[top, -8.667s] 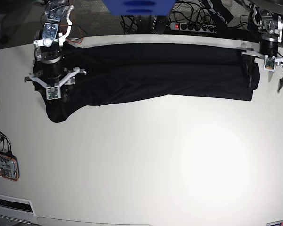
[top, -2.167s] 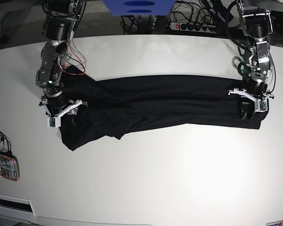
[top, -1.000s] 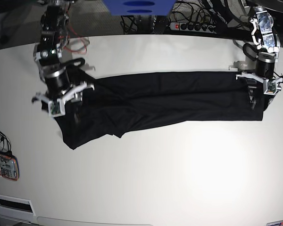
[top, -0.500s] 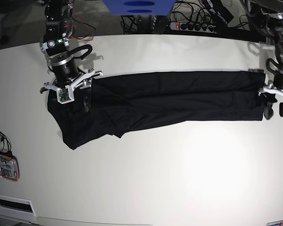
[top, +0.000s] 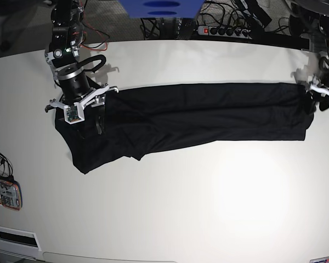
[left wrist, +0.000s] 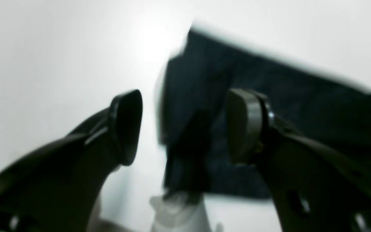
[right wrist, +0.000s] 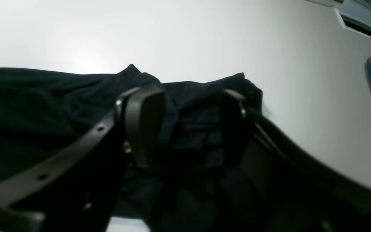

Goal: Fold the T-shirt properly
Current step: 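Pull the strip ends apart with both grippers to straighten it, then carry the strip end with the left gripper toward the right gripper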

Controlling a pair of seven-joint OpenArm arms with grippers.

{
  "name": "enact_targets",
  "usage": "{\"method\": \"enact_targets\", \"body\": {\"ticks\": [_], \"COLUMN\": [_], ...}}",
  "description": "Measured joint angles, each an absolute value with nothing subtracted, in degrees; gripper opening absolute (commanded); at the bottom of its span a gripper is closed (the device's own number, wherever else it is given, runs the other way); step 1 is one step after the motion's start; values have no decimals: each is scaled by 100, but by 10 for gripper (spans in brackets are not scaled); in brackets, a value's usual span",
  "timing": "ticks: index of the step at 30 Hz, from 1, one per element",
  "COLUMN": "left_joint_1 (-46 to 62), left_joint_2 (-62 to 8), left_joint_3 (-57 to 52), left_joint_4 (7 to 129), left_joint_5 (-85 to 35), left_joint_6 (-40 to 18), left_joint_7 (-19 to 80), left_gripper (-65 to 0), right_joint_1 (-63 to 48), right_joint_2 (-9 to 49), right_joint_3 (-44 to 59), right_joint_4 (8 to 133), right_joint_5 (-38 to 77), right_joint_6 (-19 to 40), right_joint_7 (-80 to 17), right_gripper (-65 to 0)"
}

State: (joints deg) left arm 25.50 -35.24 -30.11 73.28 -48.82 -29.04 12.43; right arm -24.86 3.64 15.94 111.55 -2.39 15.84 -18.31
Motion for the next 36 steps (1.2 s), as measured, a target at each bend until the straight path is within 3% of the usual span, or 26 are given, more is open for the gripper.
{"method": "enact_targets", "body": {"ticks": [9,21,24,29,36], "left_joint_1": [2335,1719,1719,1750,1664], "left_joint_2": [-3533,-2812,-2757,-2749,-2755], "left_joint_3": [-3009,-2279,-2292,-2290,-2445], "left_joint_4": [6709,6613,6709,6761,6731], "left_joint_5": [-4904,-4171,-4051,-4023,-3988], "left_joint_6": [-2941,-3048,-3024,-3022,-3044], "left_joint_7": [1181,729,738,880,1017], "left_gripper": [-262,-274,-363,-633,-650], "right_joint_1": [-2477,-2506,-2506,-2506,-2506], "right_joint_2": [368,368,366,366,366], "right_joint_3": [1575,1603,1601,1608,1608], "right_joint_4": [11153,11148,11148,11148,11148], "right_joint_5": [-237,-239,-239,-239,-239], "right_joint_6": [1566,1559,1562,1562,1562], "right_joint_7": [-1826,-1793,-1785,-1791,-1789], "right_gripper": [-352,-352,-352,-352,-352]}}
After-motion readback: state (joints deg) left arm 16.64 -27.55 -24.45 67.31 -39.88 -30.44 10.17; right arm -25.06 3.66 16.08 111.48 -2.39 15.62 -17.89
